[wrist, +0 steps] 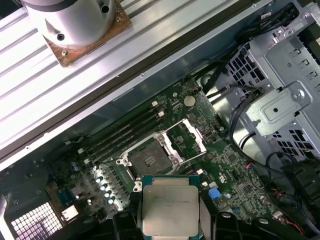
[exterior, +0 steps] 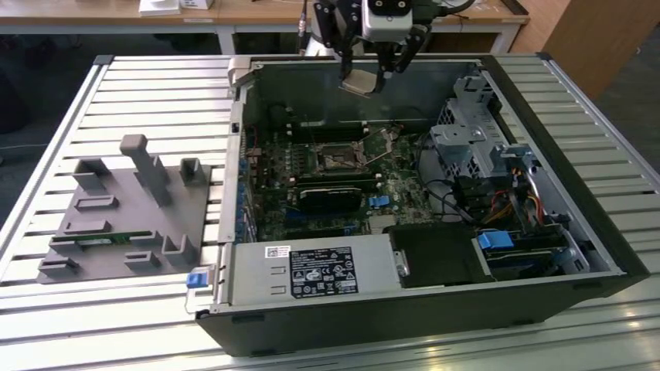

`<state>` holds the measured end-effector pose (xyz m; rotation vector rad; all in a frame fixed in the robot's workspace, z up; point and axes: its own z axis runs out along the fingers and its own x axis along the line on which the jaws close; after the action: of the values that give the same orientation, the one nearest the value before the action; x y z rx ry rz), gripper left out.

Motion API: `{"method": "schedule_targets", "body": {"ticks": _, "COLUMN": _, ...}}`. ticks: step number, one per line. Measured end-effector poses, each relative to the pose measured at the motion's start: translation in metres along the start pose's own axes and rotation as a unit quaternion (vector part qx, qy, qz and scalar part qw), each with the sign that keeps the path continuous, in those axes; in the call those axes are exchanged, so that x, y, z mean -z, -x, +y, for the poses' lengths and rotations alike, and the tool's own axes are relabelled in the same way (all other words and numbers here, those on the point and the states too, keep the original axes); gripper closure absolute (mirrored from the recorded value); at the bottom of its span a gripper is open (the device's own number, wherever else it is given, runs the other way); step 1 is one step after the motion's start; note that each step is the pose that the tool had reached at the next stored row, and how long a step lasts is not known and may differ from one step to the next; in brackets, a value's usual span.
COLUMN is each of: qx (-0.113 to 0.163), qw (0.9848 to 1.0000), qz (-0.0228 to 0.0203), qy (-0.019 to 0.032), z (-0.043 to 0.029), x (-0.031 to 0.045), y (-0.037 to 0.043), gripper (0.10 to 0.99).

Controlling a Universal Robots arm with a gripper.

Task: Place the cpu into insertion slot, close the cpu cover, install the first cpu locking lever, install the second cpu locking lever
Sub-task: 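Place the cpu into insertion slot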

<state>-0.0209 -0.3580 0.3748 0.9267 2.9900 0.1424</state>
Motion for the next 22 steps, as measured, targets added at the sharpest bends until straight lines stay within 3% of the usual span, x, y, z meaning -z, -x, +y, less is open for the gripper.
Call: {"method": "schedule_targets", "body": {"ticks": 22, "qx": -0.058, "qw": 0.9983, "qz": -0.0052, "qy": 0.0011, "z": -0.0001, "x": -0.0007, "y": 0.0, "gripper": 0.545}}
